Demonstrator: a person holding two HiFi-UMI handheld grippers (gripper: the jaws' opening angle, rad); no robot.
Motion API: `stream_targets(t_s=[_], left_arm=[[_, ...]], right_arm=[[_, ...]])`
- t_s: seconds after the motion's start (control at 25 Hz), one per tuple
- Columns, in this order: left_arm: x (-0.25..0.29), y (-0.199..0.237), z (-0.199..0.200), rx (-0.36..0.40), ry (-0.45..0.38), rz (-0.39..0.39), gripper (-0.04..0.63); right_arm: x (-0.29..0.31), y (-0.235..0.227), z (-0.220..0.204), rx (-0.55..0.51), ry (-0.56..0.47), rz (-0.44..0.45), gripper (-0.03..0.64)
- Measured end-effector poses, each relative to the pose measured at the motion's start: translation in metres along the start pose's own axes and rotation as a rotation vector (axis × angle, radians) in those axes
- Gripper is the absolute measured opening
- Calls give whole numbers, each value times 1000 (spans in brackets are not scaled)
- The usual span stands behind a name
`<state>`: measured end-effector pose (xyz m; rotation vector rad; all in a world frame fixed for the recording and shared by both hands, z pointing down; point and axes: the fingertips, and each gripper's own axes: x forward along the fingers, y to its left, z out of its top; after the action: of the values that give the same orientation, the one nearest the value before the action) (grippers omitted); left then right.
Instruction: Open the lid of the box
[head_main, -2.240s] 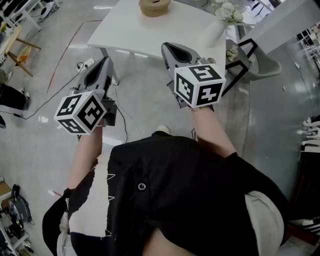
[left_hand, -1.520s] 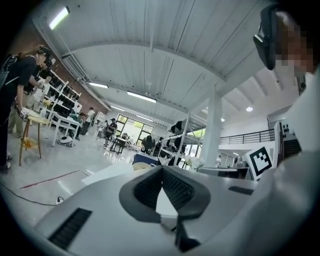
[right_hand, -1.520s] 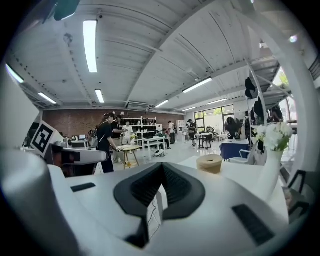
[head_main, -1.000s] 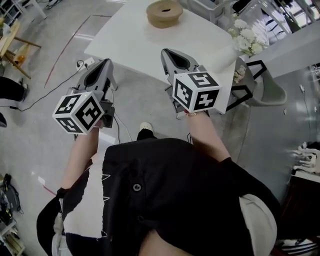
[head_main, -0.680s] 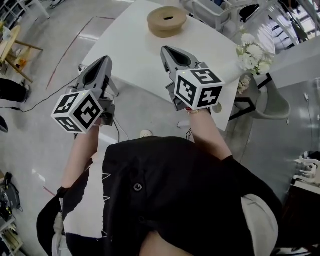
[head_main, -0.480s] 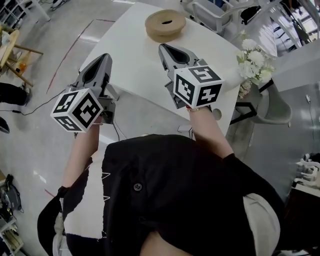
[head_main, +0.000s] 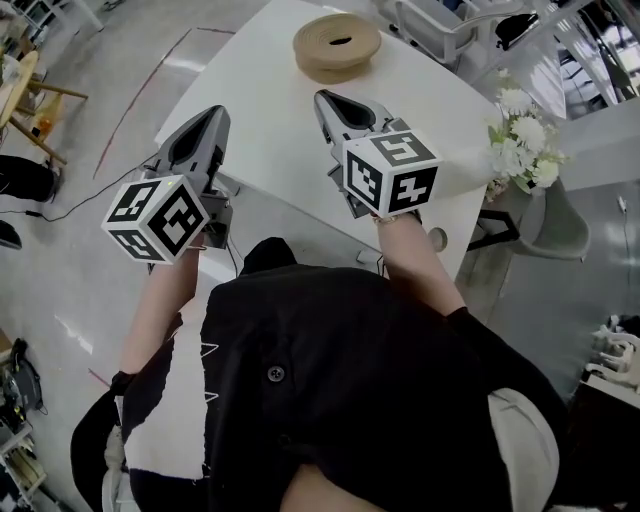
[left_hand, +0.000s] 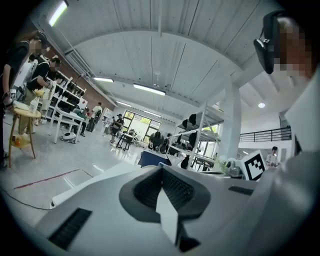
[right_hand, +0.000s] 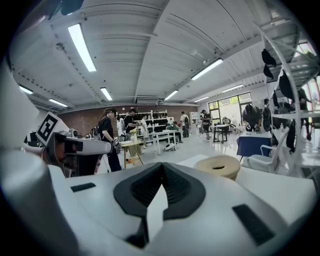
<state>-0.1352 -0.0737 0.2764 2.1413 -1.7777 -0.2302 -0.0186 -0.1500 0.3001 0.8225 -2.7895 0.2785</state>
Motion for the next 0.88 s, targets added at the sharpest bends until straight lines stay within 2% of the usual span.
stream_targets(t_s=[0.28, 0.48, 0.68, 0.88], left_arm=[[18, 14, -19, -32, 47, -12, 11], [41, 30, -34, -54, 95, -45, 11], [63, 50, -32, -81, 118, -102, 11], [90, 72, -29, -74, 137, -121, 11]], right_arm=[[19, -13, -33, 69, 62, -13, 5], [39, -32, -53, 125, 97, -53, 5], [63, -46, -65, 184, 146, -98, 5], [83, -63, -73, 334, 148, -139, 5]])
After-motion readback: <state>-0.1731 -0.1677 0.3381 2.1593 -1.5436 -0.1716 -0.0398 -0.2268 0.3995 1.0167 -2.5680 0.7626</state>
